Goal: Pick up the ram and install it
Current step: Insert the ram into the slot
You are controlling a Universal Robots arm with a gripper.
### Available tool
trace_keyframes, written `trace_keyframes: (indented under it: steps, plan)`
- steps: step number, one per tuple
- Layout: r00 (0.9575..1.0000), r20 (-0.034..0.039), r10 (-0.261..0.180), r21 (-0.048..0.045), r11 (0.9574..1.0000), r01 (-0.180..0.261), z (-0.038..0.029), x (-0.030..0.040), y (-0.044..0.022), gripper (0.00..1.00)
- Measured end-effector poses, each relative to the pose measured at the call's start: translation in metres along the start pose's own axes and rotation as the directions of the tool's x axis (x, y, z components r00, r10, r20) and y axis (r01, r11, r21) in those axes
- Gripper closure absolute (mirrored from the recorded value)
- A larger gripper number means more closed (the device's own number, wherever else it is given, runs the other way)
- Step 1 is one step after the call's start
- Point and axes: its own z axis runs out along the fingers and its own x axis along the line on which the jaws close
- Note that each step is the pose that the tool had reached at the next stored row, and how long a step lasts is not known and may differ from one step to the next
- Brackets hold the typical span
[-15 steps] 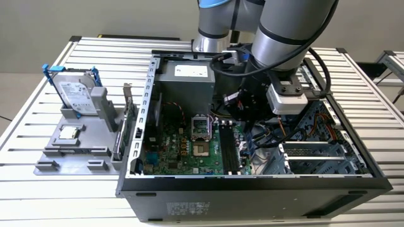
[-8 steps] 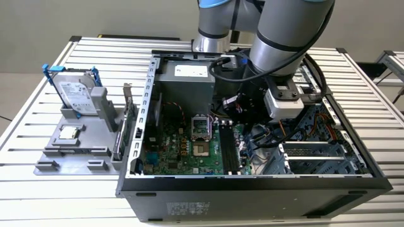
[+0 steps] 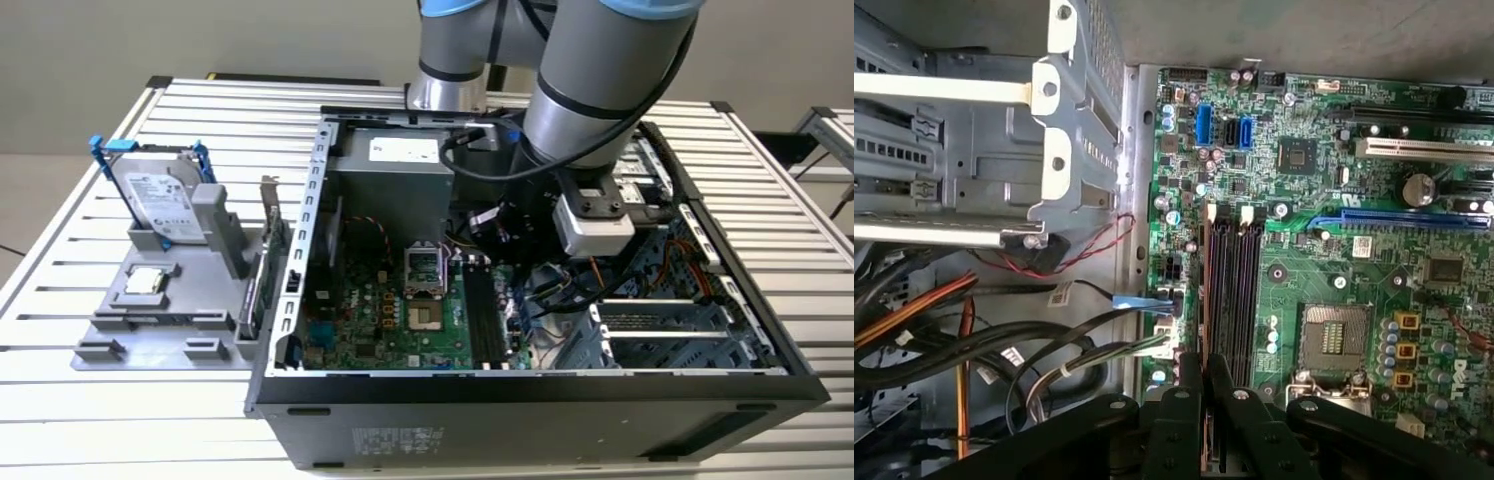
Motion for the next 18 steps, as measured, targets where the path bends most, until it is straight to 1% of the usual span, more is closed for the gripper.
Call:
trace_keyframes:
  steps: [4,9,12,18]
  plan:
    - [1.0,-0.0001,0.0,0.0013,1.0,0.0,0.0042,0.0001,-0.0014,1.0]
    - [1.0,-0.0002,0.0,0.0061,1.0,0.0,0.0097,0.0002,-0.0024,1.0]
    - [1.0,-0.0002,0.0,0.0074,1.0,0.0,0.013,0.0003,-0.0039,1.0]
    - [1.0,-0.0003,0.0,0.0084,1.0,0.0,0.0224,0.0005,-0.007,1.0]
